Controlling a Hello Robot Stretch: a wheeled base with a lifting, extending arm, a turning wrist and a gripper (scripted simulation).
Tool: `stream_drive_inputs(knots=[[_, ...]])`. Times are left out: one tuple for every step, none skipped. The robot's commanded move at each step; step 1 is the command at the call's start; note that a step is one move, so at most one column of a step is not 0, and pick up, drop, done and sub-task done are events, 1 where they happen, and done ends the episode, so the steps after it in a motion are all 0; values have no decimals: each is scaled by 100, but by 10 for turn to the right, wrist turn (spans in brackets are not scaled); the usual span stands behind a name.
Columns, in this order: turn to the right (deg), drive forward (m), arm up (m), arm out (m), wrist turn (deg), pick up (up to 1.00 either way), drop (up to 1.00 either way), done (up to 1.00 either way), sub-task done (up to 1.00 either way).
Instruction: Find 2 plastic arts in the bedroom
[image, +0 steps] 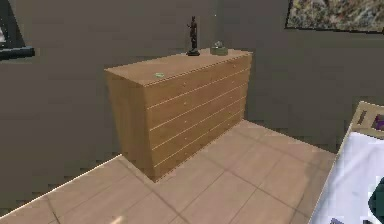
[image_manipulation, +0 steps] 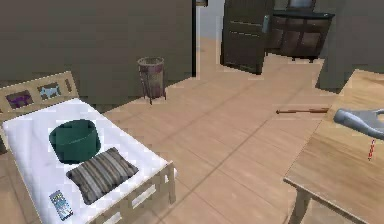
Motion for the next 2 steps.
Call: stream_drive_inputs(knots=[[0,80,0,0,0,0,0,0,0],[-330,0,0,0,0,0,0,0,0]])
